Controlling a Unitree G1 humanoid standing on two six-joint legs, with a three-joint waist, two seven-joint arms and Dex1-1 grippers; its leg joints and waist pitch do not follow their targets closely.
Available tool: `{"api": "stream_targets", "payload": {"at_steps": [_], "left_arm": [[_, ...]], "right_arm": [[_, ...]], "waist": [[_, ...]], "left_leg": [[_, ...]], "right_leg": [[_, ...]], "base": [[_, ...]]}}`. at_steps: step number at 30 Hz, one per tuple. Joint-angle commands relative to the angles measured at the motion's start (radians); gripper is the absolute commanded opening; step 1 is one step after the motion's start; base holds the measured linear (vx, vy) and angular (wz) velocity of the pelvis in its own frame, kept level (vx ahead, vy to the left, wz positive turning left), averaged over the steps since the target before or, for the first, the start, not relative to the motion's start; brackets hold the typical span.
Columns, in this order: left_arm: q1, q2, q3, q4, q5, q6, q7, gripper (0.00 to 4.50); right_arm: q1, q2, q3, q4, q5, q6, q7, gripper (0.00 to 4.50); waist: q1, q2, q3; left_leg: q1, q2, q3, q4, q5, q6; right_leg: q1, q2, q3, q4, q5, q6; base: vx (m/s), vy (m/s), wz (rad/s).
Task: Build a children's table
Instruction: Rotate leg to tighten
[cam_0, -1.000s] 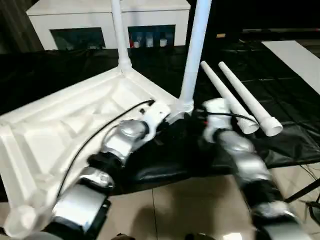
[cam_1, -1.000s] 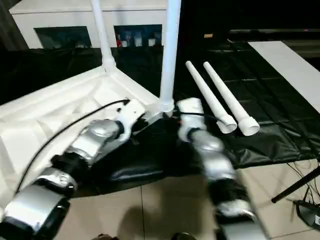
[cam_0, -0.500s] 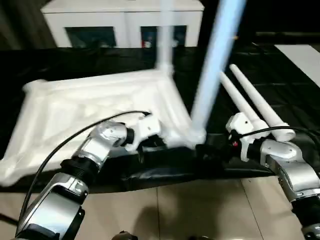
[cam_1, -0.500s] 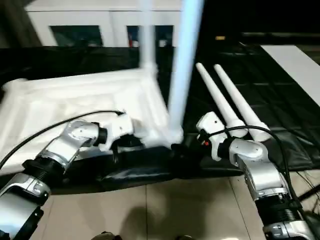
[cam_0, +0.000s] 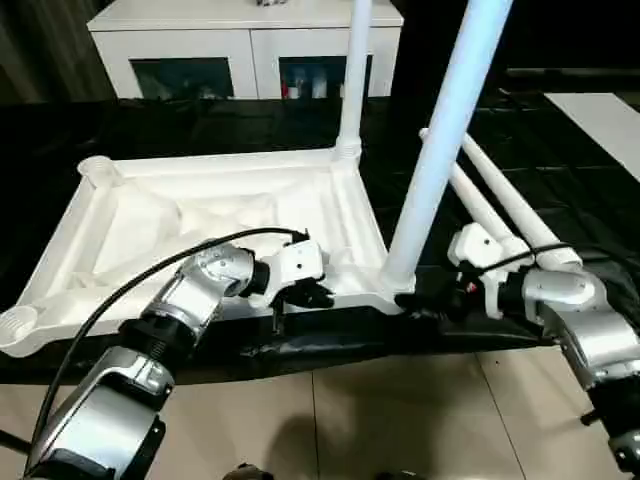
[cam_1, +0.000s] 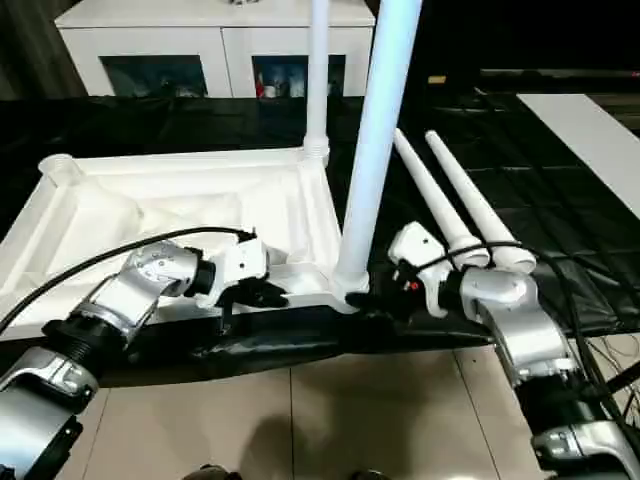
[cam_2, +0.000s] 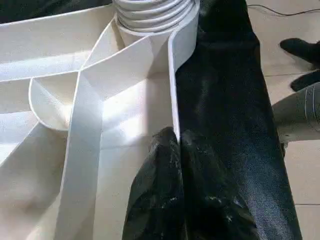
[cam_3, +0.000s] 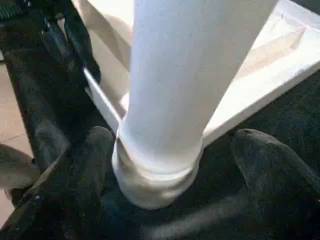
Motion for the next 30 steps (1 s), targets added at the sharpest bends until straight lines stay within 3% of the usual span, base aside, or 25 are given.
{"api": "stream_targets", "payload": {"at_steps": [1,6,13,23,27,29,30], "left_arm": [[0.010,0.008,-0.021,-0.018,0.020,-0.005,-0.014,0.00],[0.008,0.005,-0.023,-0.020,0.022,-0.004,-0.018,0.00],[0.016,0.008,-0.023,-0.029,0.024,0.000,-0.017,0.00],[0.021,0.004,-0.020,-0.027,0.028,0.010,0.003,0.00],[0.011,-0.018,-0.003,0.004,0.034,0.035,0.068,0.00],[0.002,-0.038,0.014,0.022,0.028,0.056,0.106,0.00],[-0.020,-0.085,0.046,0.058,0.018,0.103,0.191,0.00]], "right_arm": [[-0.013,0.005,-0.018,0.018,0.011,-0.012,0.006,3.76],[-0.038,0.029,-0.014,0.080,0.011,-0.031,0.030,3.29],[-0.053,0.032,0.010,0.134,-0.009,-0.066,0.058,2.64],[-0.057,0.055,-0.001,0.191,-0.022,-0.092,0.022,2.38],[-0.055,0.081,-0.002,0.247,-0.065,-0.084,-0.089,2.37],[-0.058,0.104,-0.011,0.281,-0.081,-0.064,-0.167,2.36],[-0.063,0.176,-0.044,0.328,-0.081,-0.018,-0.321,2.36]], "waist": [[0.000,-0.011,-0.080],[0.003,-0.010,-0.081],[0.002,-0.017,-0.077],[0.000,-0.016,-0.079],[-0.006,-0.015,-0.074],[-0.015,-0.016,-0.068],[-0.024,-0.013,-0.065]], "left_leg": [[0.020,0.035,-0.012,-0.077,-0.309,0.049],[0.018,0.034,-0.010,-0.075,-0.292,0.055],[0.019,0.034,-0.011,-0.076,-0.311,0.049],[0.019,0.035,-0.010,-0.076,-0.300,0.053],[0.023,0.032,-0.012,-0.078,-0.351,0.037],[0.027,0.027,-0.015,-0.077,-0.393,0.019],[0.029,0.025,-0.018,-0.076,-0.421,0.009]], "right_leg": [[0.045,-0.039,0.038,-0.069,-0.367,-0.211],[0.049,-0.039,0.037,-0.064,-0.334,-0.230],[0.046,-0.041,0.036,-0.071,-0.408,-0.205],[0.046,-0.039,0.037,-0.067,-0.381,-0.215],[0.042,-0.039,0.033,-0.077,-0.460,-0.193],[0.035,-0.038,0.027,-0.089,-0.544,-0.164],[0.033,-0.037,0.021,-0.096,-0.597,-0.143]], "base": [[0.000,0.000,0.00],[0.000,0.000,0.00],[0.000,0.000,0.00],[0.000,0.000,0.00],[0.000,0.000,0.00],[0.000,0.000,0.00],[0.000,0.000,0.00]]}}
